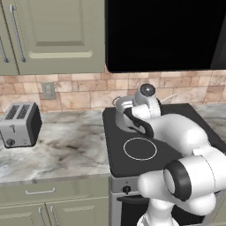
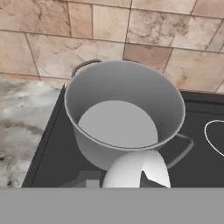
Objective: Open the cabinet and move the ladle to the pot. Then close the cabinet.
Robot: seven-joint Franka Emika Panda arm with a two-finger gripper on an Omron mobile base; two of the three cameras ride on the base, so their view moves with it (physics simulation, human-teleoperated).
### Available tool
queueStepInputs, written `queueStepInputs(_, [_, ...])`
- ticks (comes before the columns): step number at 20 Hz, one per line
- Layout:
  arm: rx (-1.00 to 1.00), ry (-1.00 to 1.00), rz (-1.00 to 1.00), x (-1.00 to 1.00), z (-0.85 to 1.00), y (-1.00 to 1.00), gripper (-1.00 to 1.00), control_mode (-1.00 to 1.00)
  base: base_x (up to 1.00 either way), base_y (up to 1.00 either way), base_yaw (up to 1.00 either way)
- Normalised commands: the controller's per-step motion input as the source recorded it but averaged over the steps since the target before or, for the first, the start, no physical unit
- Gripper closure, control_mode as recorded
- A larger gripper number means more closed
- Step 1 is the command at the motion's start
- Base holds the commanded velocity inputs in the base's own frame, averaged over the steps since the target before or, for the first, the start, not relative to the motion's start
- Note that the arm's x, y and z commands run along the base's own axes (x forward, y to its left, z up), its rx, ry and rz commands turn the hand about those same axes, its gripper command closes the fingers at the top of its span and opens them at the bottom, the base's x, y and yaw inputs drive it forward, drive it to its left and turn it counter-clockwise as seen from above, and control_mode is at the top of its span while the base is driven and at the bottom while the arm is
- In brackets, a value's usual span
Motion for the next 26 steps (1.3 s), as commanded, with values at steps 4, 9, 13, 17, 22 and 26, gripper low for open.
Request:
queueStepInputs(4, [0.00, 0.01, 0.00, 0.41, -0.18, 0.00, 1.00, -1.00, 0.00, 0.00, 0.00])
queueStepInputs(9, [0.00, 0.06, 0.00, 0.37, -0.05, 0.00, 1.00, -1.00, 0.00, 0.00, 0.00])
queueStepInputs(13, [0.00, 0.07, 0.00, 0.34, -0.02, 0.00, 1.00, -1.00, 0.00, 0.00, 0.00])
queueStepInputs(17, [0.00, 0.06, 0.00, 0.33, -0.07, 0.00, 1.00, -1.00, 0.00, 0.00, 0.00])
queueStepInputs(22, [0.00, 0.04, 0.00, 0.34, -0.14, 0.00, 1.00, -1.00, 0.00, 0.00, 0.00])
queueStepInputs(26, [0.00, 0.00, 0.00, 0.30, -0.16, 0.00, 1.00, -1.00, 0.00, 0.00, 0.00])
